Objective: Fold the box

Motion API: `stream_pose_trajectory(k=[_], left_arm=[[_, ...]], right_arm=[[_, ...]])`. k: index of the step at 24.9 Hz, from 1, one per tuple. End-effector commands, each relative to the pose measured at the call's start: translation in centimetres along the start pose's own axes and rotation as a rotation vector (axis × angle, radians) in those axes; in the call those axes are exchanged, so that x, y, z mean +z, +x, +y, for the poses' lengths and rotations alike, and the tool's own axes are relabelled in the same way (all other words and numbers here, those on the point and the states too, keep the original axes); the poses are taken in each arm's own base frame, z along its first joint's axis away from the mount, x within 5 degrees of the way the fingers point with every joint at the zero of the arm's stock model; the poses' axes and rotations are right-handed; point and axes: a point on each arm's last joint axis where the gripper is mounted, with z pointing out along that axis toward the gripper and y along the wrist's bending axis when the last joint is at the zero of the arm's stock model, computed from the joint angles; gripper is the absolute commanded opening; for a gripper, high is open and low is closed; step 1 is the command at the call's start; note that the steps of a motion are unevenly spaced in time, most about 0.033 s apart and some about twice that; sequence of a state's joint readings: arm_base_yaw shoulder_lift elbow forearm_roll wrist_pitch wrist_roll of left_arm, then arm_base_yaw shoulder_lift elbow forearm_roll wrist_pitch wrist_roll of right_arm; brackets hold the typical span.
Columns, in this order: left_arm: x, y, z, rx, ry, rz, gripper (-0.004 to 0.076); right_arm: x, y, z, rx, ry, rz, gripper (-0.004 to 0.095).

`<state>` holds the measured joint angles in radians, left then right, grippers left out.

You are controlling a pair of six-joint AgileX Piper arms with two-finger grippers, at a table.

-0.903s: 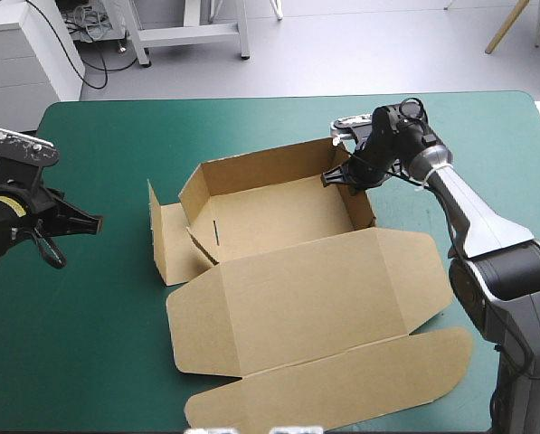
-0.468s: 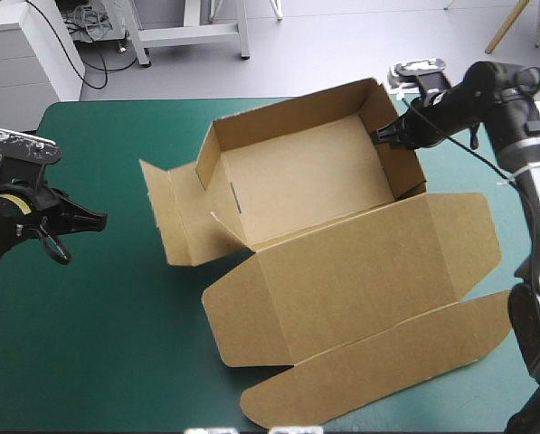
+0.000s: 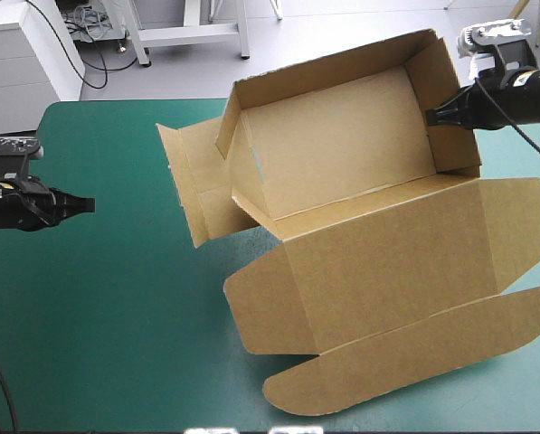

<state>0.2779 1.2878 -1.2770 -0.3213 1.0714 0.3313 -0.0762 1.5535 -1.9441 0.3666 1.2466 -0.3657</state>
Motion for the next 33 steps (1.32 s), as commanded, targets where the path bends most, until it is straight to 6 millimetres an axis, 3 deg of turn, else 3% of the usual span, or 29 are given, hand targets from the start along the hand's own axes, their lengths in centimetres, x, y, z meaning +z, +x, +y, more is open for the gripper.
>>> stream_pose_trajectory(k=[1,4,9,15,17,18,19,20,22,25,29,33], left_arm=[[0.3,-0.7,1.0,-0.042,0.177,-0.114,0.0018],[2.7,0.2,2.2,-0.092,0.295,-0.114,0.0017],[6.9,2.1,1.9,-0.151,0.455,-0.118,0.0013],[9.6,3.0,1.7,-0.314,0.626,-0.193,0.003],[10.2,3.0,1.5,-0.313,0.716,-0.203,0.0137],[10.4,2.8,1.2,-0.319,0.81,-0.222,0.0256],[10.4,2.6,0.8,-0.314,0.853,-0.236,0.0314],[10.5,2.3,-0.1,-0.289,0.929,-0.257,0.0466],[10.9,2.2,-1.5,-0.262,0.97,-0.25,0.0599],[10.6,1.4,-3.9,-0.197,1.046,-0.259,0.0631],[10.0,0.5,-5.6,-0.154,1.086,-0.248,0.0631],[8.3,-0.2,-7.7,-0.076,1.127,-0.264,0.0631]], right_arm=[[-3.7,-0.9,0.8,-0.002,0.012,-0.141,-0.002],[-3.8,-0.9,0.9,-0.001,-0.001,-0.148,-0.002],[-3.9,-1.3,1.8,0.001,-0.094,-0.185,-0.0019],[-4.0,-1.4,2.1,0.011,-0.138,-0.203,-0.002],[-4.0,-1.4,2.1,0.011,-0.138,-0.203,-0.002],[-4.0,-1.4,2.1,0.007,-0.138,-0.203,-0.002],[-4.0,-1.4,2.1,0.004,-0.138,-0.204,-0.002],[-4.0,-1.4,2.1,0.004,-0.138,-0.204,-0.002],[-4.0,-1.4,2.1,0.004,-0.138,-0.204,-0.002],[-4.0,-1.4,2.1,0.004,-0.138,-0.204,-0.002],[-3.9,-1.4,2.1,0.005,-0.138,-0.202,-0.0019],[-3.7,-1.3,1.9,0.001,-0.121,-0.191,-0.0019]])
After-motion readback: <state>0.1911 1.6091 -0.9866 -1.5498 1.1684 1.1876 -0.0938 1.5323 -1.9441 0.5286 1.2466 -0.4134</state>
